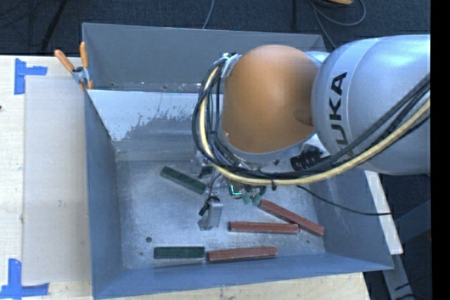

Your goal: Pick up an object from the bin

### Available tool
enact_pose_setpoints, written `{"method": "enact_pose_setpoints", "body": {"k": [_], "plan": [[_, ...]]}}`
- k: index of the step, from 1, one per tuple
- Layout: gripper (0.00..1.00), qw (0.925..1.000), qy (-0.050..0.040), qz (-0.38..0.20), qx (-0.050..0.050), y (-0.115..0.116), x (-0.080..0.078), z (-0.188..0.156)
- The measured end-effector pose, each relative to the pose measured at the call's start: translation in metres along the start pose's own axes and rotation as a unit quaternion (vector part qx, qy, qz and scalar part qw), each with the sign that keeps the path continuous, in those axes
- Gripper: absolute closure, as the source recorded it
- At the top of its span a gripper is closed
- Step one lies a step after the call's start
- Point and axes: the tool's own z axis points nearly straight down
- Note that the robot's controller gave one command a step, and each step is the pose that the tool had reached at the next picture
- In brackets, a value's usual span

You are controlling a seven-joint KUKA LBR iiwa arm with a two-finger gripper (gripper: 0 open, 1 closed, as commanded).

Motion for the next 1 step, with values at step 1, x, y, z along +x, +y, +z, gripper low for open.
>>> {"method": "enact_pose_setpoints", "body": {"k": [1], "plan": [[0.0, 0.9862, -0.0086, -0.166, 0.0, 0.0095, 0.0235, 0.1735]]}}
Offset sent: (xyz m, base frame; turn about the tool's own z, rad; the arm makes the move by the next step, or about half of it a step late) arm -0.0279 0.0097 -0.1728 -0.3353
